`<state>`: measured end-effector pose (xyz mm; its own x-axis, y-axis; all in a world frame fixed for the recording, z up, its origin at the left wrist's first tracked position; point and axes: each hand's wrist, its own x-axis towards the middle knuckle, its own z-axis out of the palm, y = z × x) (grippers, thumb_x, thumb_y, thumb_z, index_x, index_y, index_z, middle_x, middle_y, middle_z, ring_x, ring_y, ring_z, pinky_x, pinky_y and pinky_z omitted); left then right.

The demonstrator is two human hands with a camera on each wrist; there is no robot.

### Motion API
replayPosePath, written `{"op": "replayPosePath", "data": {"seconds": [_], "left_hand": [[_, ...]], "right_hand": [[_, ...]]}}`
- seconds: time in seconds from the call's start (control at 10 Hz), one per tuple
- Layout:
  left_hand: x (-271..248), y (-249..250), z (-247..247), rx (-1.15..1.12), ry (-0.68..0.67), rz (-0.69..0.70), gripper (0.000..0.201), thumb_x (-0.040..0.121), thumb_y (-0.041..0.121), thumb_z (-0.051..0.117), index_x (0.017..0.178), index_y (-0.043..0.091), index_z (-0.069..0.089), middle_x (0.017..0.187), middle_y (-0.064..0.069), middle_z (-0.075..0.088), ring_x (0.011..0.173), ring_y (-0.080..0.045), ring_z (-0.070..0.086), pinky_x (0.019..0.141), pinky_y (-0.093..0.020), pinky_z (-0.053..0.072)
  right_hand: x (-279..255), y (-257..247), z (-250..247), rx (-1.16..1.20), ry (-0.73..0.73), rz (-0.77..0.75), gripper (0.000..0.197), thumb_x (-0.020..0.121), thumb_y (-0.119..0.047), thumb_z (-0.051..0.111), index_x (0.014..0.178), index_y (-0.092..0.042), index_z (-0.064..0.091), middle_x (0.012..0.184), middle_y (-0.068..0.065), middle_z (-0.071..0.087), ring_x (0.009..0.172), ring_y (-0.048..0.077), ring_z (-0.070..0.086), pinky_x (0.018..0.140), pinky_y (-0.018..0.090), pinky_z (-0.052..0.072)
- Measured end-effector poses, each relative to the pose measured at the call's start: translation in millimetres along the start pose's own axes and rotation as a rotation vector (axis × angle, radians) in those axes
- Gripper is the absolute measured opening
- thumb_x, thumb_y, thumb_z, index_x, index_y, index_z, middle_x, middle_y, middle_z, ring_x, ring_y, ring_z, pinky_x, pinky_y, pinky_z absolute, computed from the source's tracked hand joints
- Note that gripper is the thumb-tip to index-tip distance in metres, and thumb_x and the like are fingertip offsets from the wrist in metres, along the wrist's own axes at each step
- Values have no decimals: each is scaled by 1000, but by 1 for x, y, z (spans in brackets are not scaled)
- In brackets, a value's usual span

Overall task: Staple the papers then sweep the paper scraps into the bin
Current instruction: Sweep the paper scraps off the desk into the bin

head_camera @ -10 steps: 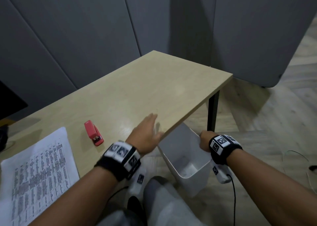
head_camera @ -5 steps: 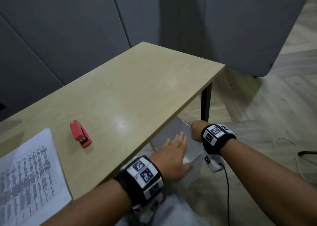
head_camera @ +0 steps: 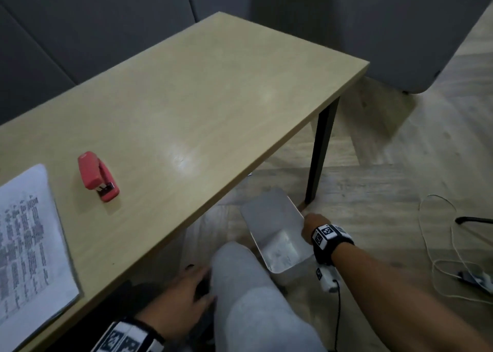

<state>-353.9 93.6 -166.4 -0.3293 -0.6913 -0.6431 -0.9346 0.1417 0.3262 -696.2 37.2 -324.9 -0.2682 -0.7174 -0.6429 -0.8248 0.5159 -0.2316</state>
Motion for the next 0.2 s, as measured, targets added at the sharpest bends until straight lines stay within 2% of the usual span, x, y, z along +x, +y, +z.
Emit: {"op": "replayPosePath", "data": {"seconds": [0.1,0.2], "left_hand": [[-16,-74,27,-3,-13,-212,91,77,73,58,153,27,33,159,2,35,144,-15,35,116,-25,29],[-22,-154,53,-157,-45,-377,115,51,99,33,149,38,30,152,14,40,138,-7,41,109,-17,31]], "right_hand": [[12,17,42,40,-14,56,20,87,-15,51,101,-8,63,109,16,67,96,35,66,72,34,50],[19,32,73,81,-52,116,22,88,-16,52,105,-8,63,112,16,67,98,34,66,75,35,50]]}}
